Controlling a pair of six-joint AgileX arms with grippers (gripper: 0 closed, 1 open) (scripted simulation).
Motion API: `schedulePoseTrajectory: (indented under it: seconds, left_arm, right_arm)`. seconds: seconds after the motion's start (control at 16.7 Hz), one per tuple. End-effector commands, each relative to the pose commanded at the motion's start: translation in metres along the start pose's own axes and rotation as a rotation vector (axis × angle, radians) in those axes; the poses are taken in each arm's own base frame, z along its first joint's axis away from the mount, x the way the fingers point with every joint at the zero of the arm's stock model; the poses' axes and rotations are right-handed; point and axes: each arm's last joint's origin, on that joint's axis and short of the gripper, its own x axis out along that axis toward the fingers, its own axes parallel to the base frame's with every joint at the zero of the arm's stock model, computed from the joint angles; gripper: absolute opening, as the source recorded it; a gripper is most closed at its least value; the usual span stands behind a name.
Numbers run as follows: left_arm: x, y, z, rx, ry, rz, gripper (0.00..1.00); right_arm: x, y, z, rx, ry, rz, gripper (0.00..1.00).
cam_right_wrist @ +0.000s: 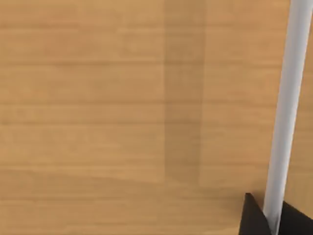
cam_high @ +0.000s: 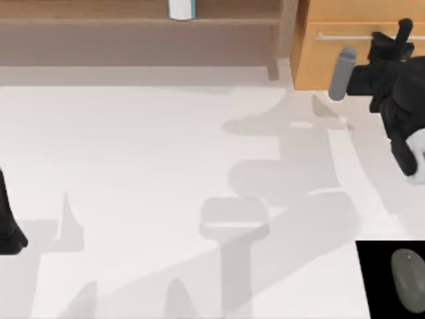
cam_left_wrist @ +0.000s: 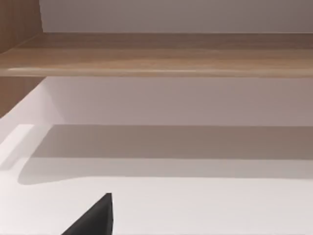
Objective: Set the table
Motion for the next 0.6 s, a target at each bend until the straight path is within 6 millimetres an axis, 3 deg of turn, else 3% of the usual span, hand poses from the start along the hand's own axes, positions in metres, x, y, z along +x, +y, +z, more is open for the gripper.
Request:
schedulePoseTrajectory:
  seconds: [0.12,0.36,0.6]
  left_arm:
    - [0.0,0.0,0.0,0.0,0.0,0.0,1.0]
    - [0.0,0.0,0.0,0.0,0.0,0.0,1.0]
    - [0.0,0.0,0.0,0.0,0.0,0.0,1.0]
  right_arm:
    - [0.0103,0.0004,-0.0012,0.001,0.002,0.005,0.0]
    - [0.0121,0.0008,-0.0016,0.001,0.002,0.008,0.0]
    - [0.0121,0.0008,-0.0016,0.001,0.002,0.008,0.3]
